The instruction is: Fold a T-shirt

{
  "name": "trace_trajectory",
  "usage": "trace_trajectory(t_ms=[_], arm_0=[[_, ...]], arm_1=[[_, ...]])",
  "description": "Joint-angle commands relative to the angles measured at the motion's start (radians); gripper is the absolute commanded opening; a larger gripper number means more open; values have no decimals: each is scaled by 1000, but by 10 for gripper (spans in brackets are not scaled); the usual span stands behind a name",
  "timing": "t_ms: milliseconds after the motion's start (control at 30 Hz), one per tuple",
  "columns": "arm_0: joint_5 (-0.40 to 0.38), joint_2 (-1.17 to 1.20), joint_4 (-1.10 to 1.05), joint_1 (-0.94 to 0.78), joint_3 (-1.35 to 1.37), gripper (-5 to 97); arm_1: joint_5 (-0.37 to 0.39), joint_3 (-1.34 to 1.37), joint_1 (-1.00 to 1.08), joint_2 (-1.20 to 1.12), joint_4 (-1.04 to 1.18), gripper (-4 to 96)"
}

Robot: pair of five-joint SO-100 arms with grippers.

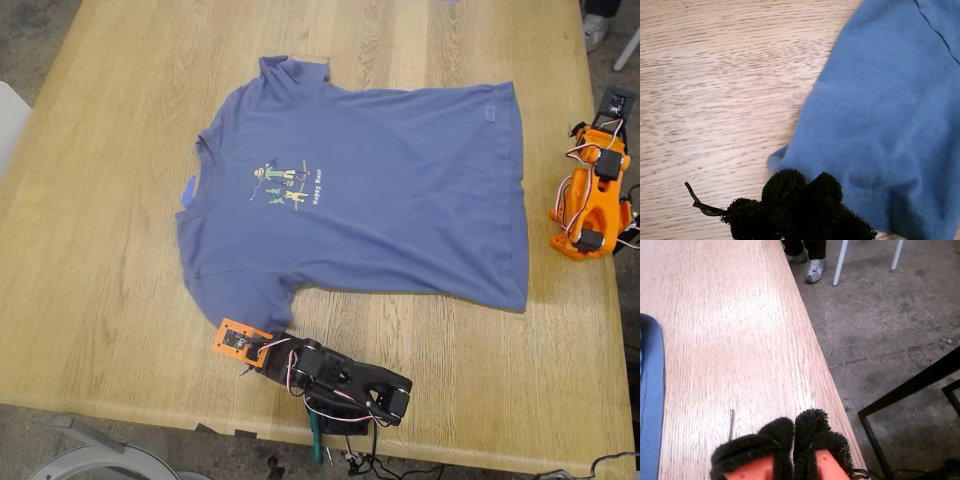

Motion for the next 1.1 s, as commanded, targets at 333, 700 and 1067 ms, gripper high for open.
trace_trajectory(t_ms=[333, 700, 1067], arm_0=[[29, 117, -83, -57, -20, 0], [25, 117, -86, -57, -20, 0], [23, 117, -100, -60, -20, 0]], arm_1=[[11, 61, 35, 9, 17, 1], [17, 61, 75, 9, 17, 1], [17, 61, 37, 9, 26, 1]])
